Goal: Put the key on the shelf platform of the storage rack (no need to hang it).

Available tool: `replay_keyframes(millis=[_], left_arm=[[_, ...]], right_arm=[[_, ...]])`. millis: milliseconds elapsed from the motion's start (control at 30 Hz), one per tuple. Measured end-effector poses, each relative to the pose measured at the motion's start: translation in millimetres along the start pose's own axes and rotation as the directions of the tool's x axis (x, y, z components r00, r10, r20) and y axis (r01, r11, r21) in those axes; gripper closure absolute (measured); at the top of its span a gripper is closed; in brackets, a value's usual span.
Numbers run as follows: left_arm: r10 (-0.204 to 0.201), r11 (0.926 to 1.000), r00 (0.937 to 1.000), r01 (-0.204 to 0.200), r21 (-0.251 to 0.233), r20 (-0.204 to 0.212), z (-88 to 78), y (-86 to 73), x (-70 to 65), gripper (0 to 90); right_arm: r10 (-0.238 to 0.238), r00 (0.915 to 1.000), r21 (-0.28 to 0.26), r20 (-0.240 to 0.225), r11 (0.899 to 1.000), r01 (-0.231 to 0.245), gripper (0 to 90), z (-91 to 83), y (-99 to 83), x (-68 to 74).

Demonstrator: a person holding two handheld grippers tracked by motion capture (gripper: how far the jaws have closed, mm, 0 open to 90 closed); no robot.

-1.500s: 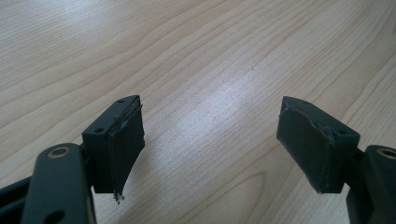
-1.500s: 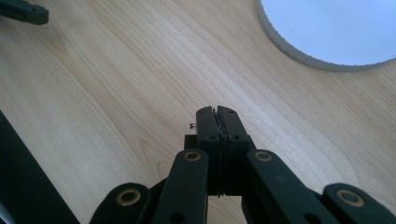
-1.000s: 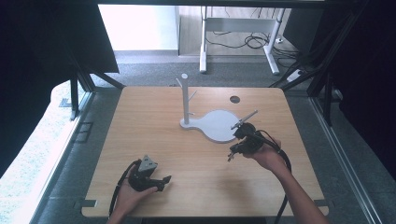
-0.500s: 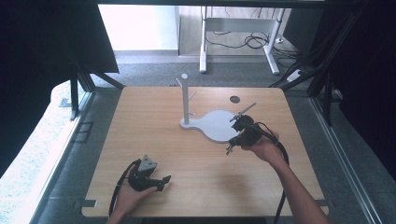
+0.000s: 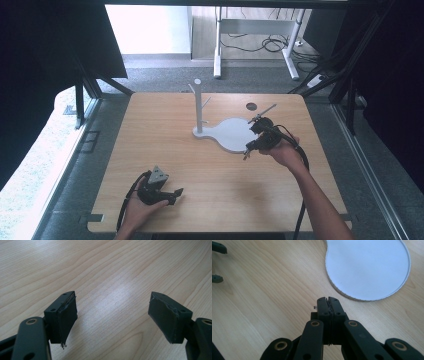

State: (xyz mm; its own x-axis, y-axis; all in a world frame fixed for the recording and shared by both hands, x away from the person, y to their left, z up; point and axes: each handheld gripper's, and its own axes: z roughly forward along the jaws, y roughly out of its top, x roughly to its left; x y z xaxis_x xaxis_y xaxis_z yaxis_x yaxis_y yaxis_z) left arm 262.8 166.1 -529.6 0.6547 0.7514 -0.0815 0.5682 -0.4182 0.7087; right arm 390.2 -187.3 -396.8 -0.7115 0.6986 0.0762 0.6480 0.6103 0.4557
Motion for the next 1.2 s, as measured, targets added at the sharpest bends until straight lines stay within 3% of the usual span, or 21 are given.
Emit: replay_keyframes(millis=[567,1200], left_arm=[[-0.001,1.0,1.0,0.001,-0.002,0.0,-0.7,-0.2,1.2,23.4],[-0.003,1.0,1.0,0.003,-0.001,0.002,0.4,-0.9,2.2,23.3]], right_arm=[[0.005,0.9999,0.015,0.01,1.0,-0.005,89.8,2.6,20.5,-10.7],[0.023,0.9997,0.057,-0.003,0.998,-0.023,89.7,21.6,47.1,-24.8]])
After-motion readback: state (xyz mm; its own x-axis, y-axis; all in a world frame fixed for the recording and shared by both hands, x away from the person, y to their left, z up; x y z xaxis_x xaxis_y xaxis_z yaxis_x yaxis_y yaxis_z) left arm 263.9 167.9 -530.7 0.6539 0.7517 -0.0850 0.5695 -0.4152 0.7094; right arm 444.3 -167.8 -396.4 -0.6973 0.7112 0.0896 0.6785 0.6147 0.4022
